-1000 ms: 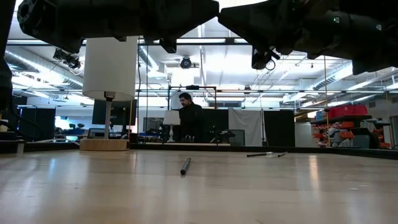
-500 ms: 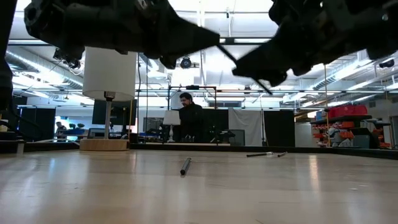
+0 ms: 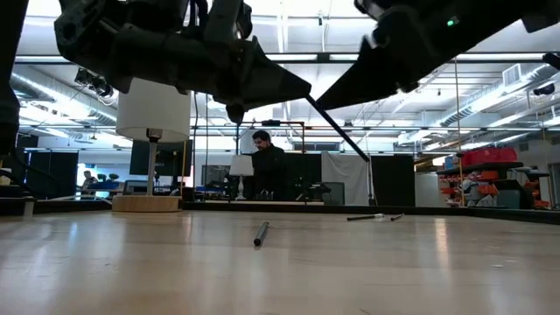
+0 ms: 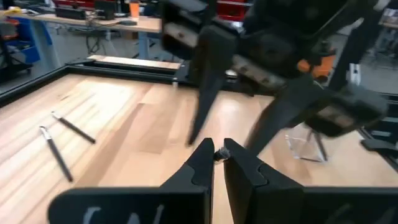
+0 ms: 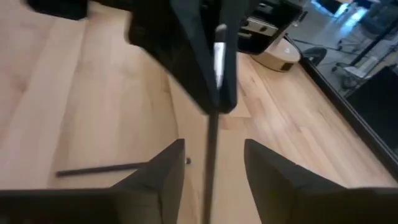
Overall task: Pick & Place Makeup Supplies
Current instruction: Put the silver makeup brush into the transparent organizer
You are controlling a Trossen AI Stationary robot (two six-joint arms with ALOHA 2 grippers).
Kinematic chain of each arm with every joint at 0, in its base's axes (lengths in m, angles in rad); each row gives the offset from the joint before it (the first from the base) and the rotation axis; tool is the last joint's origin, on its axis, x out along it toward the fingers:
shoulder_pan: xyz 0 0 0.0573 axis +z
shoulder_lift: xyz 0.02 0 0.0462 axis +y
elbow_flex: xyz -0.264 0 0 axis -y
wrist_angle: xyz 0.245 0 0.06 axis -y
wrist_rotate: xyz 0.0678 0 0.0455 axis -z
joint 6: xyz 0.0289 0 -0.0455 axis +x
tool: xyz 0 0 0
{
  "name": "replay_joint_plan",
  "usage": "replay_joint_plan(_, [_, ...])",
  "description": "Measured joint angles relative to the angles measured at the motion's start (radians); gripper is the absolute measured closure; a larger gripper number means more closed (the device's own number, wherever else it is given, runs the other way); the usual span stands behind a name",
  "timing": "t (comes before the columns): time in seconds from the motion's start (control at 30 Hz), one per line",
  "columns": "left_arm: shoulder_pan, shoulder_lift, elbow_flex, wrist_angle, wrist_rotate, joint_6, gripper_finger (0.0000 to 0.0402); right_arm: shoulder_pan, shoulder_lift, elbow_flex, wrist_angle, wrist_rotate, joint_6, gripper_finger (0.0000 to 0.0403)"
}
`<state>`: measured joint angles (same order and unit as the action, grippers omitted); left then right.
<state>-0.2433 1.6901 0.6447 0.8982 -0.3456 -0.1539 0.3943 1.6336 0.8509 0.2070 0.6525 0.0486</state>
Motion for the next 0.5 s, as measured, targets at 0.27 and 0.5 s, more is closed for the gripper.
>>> replay_joint_plan(0.27, [-0.001, 0.0, 0.0, 0.0, -0.001, 0.0, 0.0376, -0.006, 0.05, 0.021, 0.039, 0.024, -0.006, 0.0297])
replay_joint_plan(0.5, [-0.001, 0.0, 0.0, 0.002, -0.001, 0.0, 0.0375, -0.011, 0.05, 0.021, 0.07, 0.02, -0.004, 0.0375])
